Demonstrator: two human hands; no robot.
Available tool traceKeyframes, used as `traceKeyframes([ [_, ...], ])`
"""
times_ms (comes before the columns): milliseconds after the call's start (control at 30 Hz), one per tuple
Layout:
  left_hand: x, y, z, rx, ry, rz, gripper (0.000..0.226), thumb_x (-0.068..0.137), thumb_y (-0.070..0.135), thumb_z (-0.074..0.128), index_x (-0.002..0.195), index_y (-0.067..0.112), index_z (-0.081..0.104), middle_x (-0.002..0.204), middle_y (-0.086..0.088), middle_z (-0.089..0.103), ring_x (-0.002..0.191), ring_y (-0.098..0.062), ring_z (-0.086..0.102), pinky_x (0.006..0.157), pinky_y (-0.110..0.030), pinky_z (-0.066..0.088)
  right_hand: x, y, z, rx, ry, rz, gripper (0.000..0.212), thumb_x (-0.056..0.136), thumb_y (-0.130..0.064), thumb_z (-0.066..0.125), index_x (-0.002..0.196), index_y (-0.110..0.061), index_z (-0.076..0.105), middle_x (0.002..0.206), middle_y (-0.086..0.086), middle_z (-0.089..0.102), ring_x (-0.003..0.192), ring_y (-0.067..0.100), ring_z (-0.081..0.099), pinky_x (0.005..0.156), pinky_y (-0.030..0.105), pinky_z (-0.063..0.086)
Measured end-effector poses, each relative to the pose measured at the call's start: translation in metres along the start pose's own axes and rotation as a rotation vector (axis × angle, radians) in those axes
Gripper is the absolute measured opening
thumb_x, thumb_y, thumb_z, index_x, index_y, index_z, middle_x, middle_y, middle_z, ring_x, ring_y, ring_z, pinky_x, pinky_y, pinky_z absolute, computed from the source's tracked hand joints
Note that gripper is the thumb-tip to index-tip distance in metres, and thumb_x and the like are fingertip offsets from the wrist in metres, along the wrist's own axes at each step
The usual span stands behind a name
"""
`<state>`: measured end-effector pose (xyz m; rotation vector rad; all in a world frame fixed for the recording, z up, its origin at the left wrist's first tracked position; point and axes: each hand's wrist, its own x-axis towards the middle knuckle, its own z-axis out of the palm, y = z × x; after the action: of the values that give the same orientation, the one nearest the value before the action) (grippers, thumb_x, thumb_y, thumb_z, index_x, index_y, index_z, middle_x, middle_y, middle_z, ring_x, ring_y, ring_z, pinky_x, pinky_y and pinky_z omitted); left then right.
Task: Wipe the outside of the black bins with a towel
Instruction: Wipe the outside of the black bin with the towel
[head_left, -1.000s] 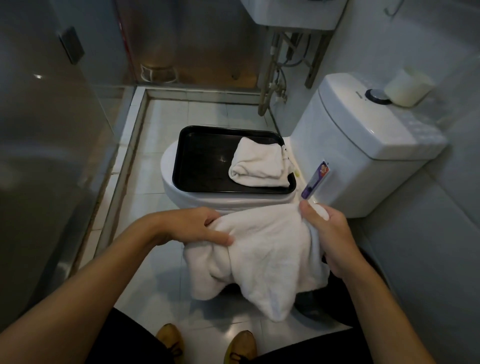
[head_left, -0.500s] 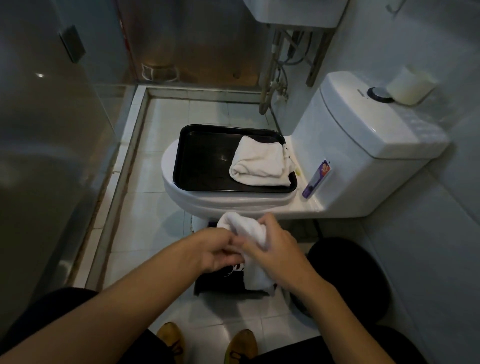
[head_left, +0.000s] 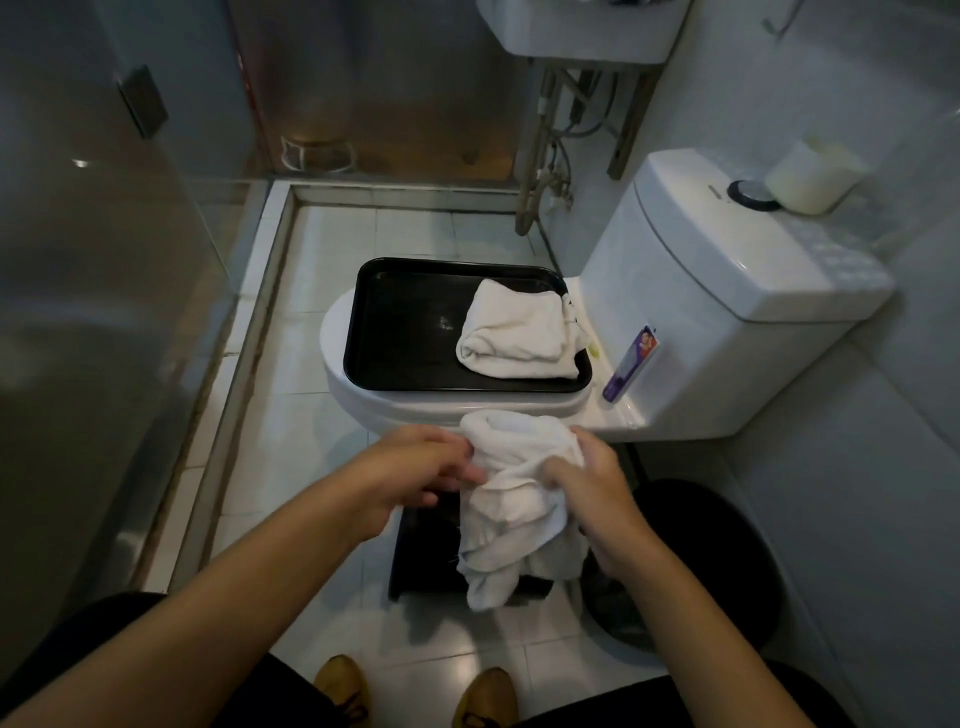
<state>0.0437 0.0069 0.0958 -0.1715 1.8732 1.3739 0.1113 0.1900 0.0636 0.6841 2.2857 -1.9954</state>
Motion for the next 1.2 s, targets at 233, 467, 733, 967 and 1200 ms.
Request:
traceKeyframes([
  [233, 0.015, -0.007, 0.001, -0.074, -0.131, 0.159, 0.057, 0.071, 0.050, 0.077, 0.117, 0.021, 0.060, 0.114, 0.002, 0.070, 0.101, -0.011, 0.067, 0.086, -0.027, 0.053, -0.007, -0.011, -0.006, 0.655, -0.138, 0.186, 0.056, 0.066, 0.001, 0.033, 0.111, 0.009, 0.065, 0.112, 0.024, 0.070, 0.106, 0.039, 0.065, 0.092, 0.043, 0.054],
  [467, 0.004, -0.015, 0.033, 0.017, 0.390, 0.550, 0.042, 0.068, 0.053, 0.079, 0.097, 0.027, 0.062, 0.090, 0.012, 0.070, 0.083, -0.001, 0.065, 0.066, -0.021, 0.049, -0.015, -0.021, -0.002, 0.469, -0.304, 0.134, 0.060, 0.086, -0.047, 0.065, 0.129, -0.005, 0.061, 0.123, 0.017, 0.068, 0.118, 0.031, 0.063, 0.103, 0.046, 0.048],
  [733, -0.006, 0.003, 0.013, 0.123, 0.475, 0.738, 0.042, 0.069, 0.055, 0.075, 0.095, 0.025, 0.060, 0.086, 0.011, 0.065, 0.079, 0.004, 0.060, 0.060, -0.016, 0.048, 0.001, -0.009, -0.012, 0.501, -0.322, 0.122, 0.081, 0.048, 0.013, 0.045, 0.125, -0.008, 0.061, 0.107, 0.012, 0.072, 0.099, 0.031, 0.066, 0.063, 0.029, 0.055],
  [967, -0.010, 0.007, 0.000, 0.349, 0.431, 0.954, 0.050, 0.069, 0.065, 0.071, 0.095, 0.025, 0.058, 0.082, 0.014, 0.063, 0.077, -0.002, 0.061, 0.064, -0.014, 0.047, -0.007, -0.011, 0.000, 0.440, -0.453, 0.040, 0.080, 0.074, -0.030, 0.083, 0.142, -0.015, 0.046, 0.137, 0.011, 0.060, 0.127, 0.027, 0.057, 0.101, 0.038, 0.050],
  [1200, -0.006, 0.007, 0.023, -0.403, 0.152, 0.480, 0.034, 0.082, 0.042, 0.069, 0.106, 0.019, 0.067, 0.096, 0.002, 0.075, 0.091, -0.014, 0.072, 0.072, -0.028, 0.059, -0.007, -0.017, 0.007, 0.586, -0.365, 0.200, 0.051, 0.080, -0.020, 0.067, 0.128, -0.005, 0.061, 0.123, 0.019, 0.067, 0.114, 0.032, 0.065, 0.098, 0.042, 0.052],
])
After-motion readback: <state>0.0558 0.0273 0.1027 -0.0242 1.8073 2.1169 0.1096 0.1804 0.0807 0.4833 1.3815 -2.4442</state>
